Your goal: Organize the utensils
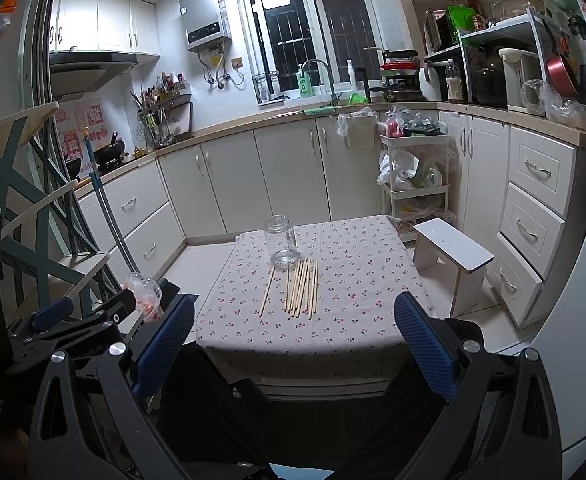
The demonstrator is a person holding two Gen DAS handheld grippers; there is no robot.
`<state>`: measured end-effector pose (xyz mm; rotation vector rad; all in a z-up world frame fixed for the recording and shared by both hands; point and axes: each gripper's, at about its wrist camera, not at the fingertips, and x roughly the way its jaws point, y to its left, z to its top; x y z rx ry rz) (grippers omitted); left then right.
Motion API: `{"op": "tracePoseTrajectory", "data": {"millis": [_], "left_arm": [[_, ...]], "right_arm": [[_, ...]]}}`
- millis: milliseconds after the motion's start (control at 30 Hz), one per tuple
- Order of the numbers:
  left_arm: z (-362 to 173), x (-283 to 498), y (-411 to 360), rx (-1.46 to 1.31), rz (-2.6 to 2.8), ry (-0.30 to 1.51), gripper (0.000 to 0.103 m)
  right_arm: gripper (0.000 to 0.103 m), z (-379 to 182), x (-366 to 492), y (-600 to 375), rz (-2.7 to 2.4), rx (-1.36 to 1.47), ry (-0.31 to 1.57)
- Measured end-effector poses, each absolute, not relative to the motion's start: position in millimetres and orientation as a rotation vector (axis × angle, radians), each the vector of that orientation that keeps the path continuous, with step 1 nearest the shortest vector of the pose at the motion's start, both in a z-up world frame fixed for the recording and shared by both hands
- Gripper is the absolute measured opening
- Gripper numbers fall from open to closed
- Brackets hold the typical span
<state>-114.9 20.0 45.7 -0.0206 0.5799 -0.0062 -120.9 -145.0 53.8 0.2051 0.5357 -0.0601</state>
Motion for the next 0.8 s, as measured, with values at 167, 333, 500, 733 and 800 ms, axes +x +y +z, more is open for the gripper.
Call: {"op": "tracePoseTrajectory", "data": {"millis": [167,333,500,733,800], "left_arm": [[46.6,-115.2,19.0,-0.022,-0.007,0.581,0.095],[46.5,-115.9,16.9,-0.025,-0.014,0.584,0.095],[46.0,-116.8,15.1,-0.029,-0.016,0.584,0.095],[45.1,-117.8,16.8,-0.039,-0.035,0.581,0.095],[42.9,-115.2,21.9,-0.051,-0.034,0.579,0.095]], "right_arm": [[0.096,52.8,-121.1,-145.5,-0.059,0.204,0.534],[0.096,52.0,-120.7,-145.8,-0.060,0.205,0.534],[0.096,53.8,-120.7,-144.7,-0.059,0.205,0.532],[0.096,53.1,-120.3,-145.1,-0.061,0.206,0.530],[0.096,52.4,-120.9,-148.9,-0.059,0.209,0.529]]}}
